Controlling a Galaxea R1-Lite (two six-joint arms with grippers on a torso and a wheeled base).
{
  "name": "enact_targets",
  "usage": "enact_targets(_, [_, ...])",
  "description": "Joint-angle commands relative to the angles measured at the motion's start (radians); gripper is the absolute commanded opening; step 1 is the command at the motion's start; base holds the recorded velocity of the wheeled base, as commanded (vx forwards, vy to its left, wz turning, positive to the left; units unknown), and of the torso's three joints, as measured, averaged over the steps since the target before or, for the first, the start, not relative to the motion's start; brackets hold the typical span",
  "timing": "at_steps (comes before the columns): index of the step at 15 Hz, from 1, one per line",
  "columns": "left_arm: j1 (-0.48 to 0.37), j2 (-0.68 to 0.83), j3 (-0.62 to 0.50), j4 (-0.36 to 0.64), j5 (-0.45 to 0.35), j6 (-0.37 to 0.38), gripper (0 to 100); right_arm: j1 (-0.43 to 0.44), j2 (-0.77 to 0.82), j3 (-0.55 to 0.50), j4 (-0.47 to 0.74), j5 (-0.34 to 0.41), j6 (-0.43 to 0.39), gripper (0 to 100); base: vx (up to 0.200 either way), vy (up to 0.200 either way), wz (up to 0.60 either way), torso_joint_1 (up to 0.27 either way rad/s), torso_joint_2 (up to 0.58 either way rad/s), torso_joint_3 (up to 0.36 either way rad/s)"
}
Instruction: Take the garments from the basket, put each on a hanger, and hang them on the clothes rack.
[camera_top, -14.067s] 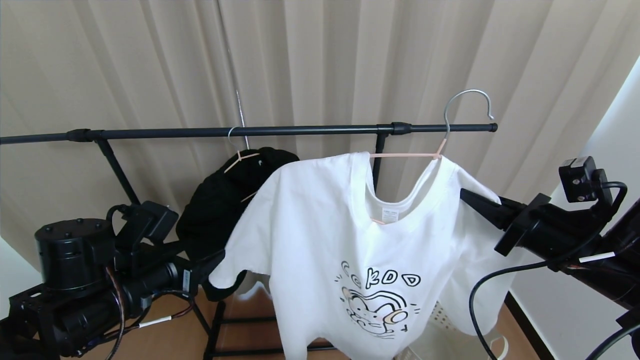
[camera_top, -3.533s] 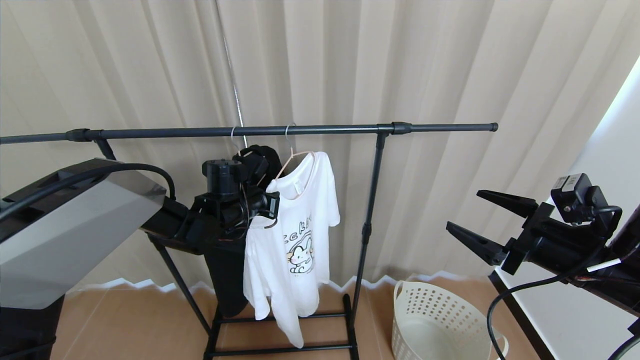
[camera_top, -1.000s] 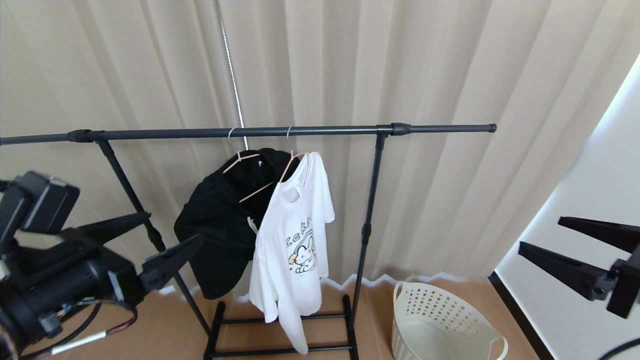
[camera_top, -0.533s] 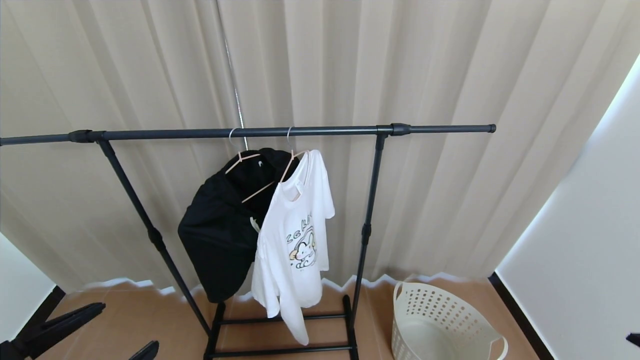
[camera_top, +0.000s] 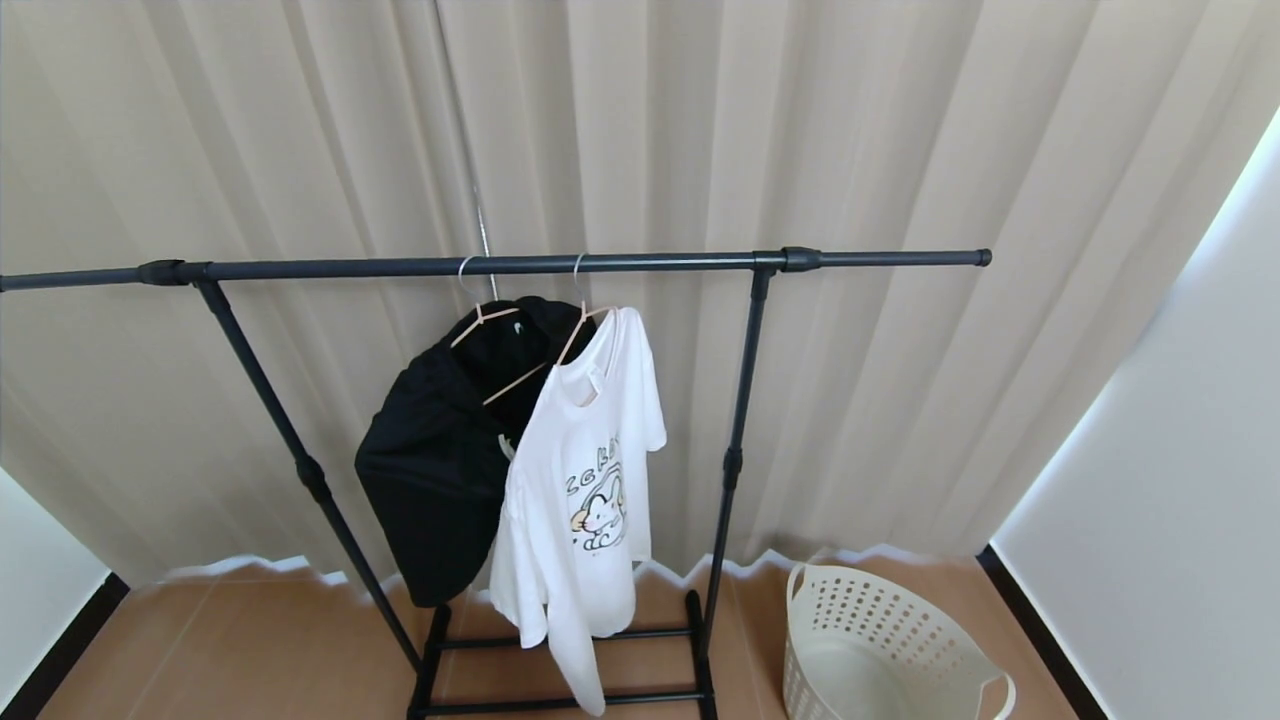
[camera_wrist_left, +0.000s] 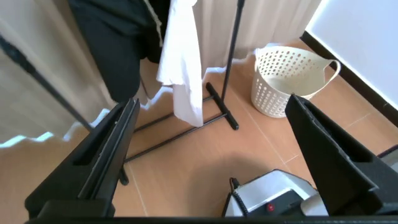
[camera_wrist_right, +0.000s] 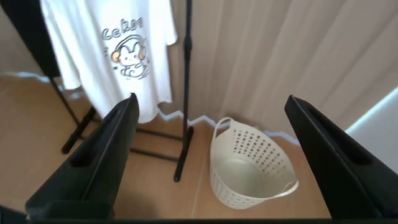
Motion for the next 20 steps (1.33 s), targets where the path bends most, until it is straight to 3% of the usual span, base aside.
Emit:
enact_targets(1, [0.087,-0.129,0.0,0.006,0.002,0.003,100,-0.013,-0.045,0.011,0.001,-0.013,-0.008,100,0.0,0.0,0.0,0.0,0.0,0.0])
enact_targets(2, [0.189,-0.204,0.0,0.006,-0.006,0.008,100,-0.011,-0.045,0.031,-0.013,-0.036,-0.048,100,0.0,0.0,0.0,0.0,0.0,0.0])
enact_targets(3, [0.236,-0.265,0.0,0.006,-0.009,0.012,100,-0.011,-0.045,0.033,-0.022,-0.062,-0.048,100,0.0,0.0,0.0,0.0,0.0,0.0])
enact_targets(5, [0.242,-0.299,0.0,0.005,-0.007,-0.015,100,-0.011,-0.045,0.033,-0.023,-0.068,-0.045,100,0.0,0.0,0.0,0.0,0.0,0.0])
enact_targets(6, [0.242,-0.299,0.0,-0.004,-0.007,-0.069,100,-0.011,-0.045,0.034,-0.023,-0.073,-0.045,100,0.0,0.0,0.0,0.0,0.0,0.0])
enact_targets(10, [0.235,-0.299,0.0,-0.007,-0.059,-0.061,100,-0.011,-0.045,0.034,-0.023,-0.123,-0.025,100,0.0,0.0,0.0,0.0,0.0,0.0])
enact_targets(20, [0.236,-0.299,0.0,-0.007,-0.044,-0.061,100,-0.011,-0.045,0.034,-0.023,-0.113,0.029,100,0.0,0.0,0.0,0.0,0.0,0.0])
